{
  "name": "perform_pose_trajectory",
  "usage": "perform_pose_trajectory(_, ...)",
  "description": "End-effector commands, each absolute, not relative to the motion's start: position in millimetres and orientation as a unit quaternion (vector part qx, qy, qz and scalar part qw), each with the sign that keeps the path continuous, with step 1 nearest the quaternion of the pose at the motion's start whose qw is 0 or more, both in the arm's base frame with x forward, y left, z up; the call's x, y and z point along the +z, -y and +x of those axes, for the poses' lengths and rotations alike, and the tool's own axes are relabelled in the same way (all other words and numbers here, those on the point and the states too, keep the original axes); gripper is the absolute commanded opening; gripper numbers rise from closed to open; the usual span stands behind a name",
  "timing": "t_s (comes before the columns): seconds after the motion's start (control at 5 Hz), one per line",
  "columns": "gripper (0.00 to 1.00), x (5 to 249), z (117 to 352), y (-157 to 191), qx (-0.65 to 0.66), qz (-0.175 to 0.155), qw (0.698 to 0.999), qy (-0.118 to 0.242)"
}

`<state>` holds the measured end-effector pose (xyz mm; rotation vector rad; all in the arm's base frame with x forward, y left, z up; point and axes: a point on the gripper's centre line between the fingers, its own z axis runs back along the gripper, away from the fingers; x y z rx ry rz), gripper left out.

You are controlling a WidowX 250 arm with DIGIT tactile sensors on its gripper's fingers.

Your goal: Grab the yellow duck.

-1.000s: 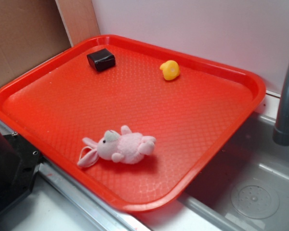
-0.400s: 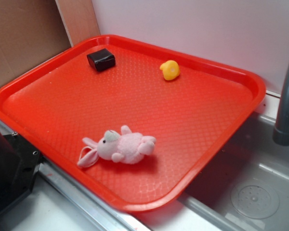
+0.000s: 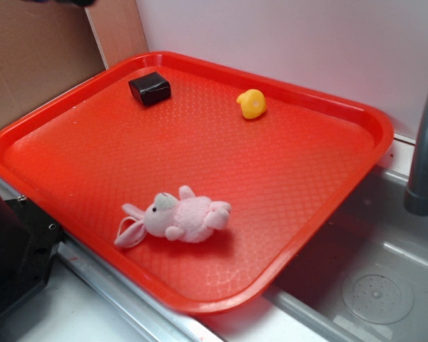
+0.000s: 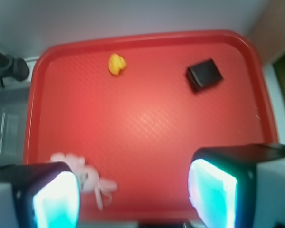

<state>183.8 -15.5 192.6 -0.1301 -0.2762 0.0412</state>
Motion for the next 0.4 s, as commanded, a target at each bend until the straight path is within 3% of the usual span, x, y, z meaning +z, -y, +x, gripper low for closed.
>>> perform_pose_trajectory(0.0, 1.00, 156.8, 242.2, 26.2, 0.045, -0.040, 0.985, 0.161)
perform_pose_trajectory(0.2, 1.00, 134.1, 272.9, 39.9, 0.054, -0.021, 0.986, 0.159)
